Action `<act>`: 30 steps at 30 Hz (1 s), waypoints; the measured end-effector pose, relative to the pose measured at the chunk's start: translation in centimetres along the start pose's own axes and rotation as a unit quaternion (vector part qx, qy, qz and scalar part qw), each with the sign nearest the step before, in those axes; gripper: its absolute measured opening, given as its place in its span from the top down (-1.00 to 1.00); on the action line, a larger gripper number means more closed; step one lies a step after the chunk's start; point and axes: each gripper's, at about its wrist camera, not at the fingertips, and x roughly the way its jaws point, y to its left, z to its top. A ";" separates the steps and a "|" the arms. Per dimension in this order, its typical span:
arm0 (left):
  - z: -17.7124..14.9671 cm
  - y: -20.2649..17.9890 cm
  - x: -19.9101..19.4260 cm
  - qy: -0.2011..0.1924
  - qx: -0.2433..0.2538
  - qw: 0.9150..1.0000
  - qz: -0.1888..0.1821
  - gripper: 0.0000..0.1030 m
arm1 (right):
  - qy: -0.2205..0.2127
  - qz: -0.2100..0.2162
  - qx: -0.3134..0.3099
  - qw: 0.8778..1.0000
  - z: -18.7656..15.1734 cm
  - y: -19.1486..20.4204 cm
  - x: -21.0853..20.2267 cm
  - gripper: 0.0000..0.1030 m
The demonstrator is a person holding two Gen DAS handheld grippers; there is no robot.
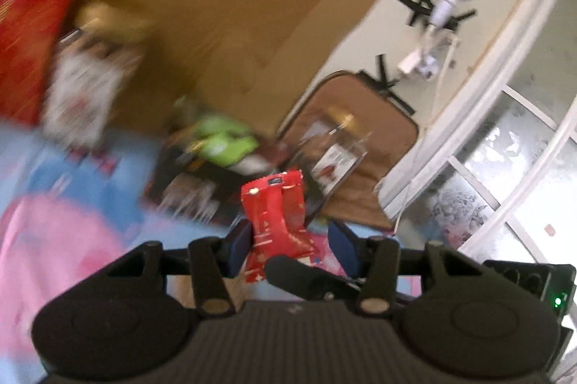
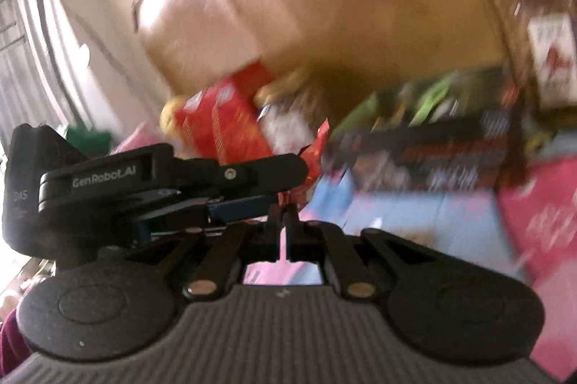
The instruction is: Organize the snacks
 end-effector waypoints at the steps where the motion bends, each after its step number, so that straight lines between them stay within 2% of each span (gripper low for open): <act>1: 0.9 -0.5 1.2 0.002 0.007 1.000 -0.005 0.09 | -0.014 -0.010 0.002 1.000 0.9 -0.7 0.0 0.90; 4: 3.3 -2.0 5.7 0.008 0.043 0.999 -0.006 -0.03 | -0.052 -0.047 0.014 0.997 3.1 -3.3 0.3 0.90; 5: 3.9 -2.3 7.4 0.012 0.052 0.999 0.002 -0.13 | -0.066 -0.067 0.012 0.996 3.5 -3.9 0.6 0.83; 7: 4.4 -2.4 10.3 0.025 0.053 0.998 0.030 -0.15 | -0.090 -0.140 -0.008 0.986 4.1 -5.4 1.9 0.74; 9: 4.3 -1.9 11.8 0.037 0.042 0.997 0.047 -0.15 | -0.088 -0.177 0.002 0.980 4.1 -7.2 2.5 0.66; 11: 3.4 -1.3 11.8 0.039 0.032 0.998 0.043 -0.15 | -0.107 -0.161 0.034 0.981 3.5 -8.9 1.7 0.70; 12: 3.1 -1.3 11.3 0.028 0.040 0.998 0.044 -0.15 | -0.106 -0.162 0.036 0.980 3.7 -9.3 1.4 0.68; 14: 2.7 -1.6 10.2 0.017 0.052 0.997 0.057 -0.16 | -0.112 -0.169 0.026 0.979 3.8 -9.5 1.0 0.66; 20: 1.3 -0.9 5.7 0.011 0.023 0.998 0.051 -0.17 | -0.105 -0.148 0.040 0.982 3.5 -8.7 -0.2 0.66; 22: 0.1 -0.2 3.8 0.012 0.023 0.997 0.067 -0.18 | -0.090 -0.128 0.038 0.987 3.2 -7.4 -0.3 0.63; 26: -2.3 1.9 1.0 0.031 0.006 0.996 0.088 -0.18 | -0.037 -0.105 0.025 0.994 1.6 -5.6 0.1 0.33; 30: -4.3 3.8 -0.3 0.050 -0.038 0.995 0.077 -0.18 | 0.022 -0.094 0.053 0.994 -0.6 -5.5 0.0 0.33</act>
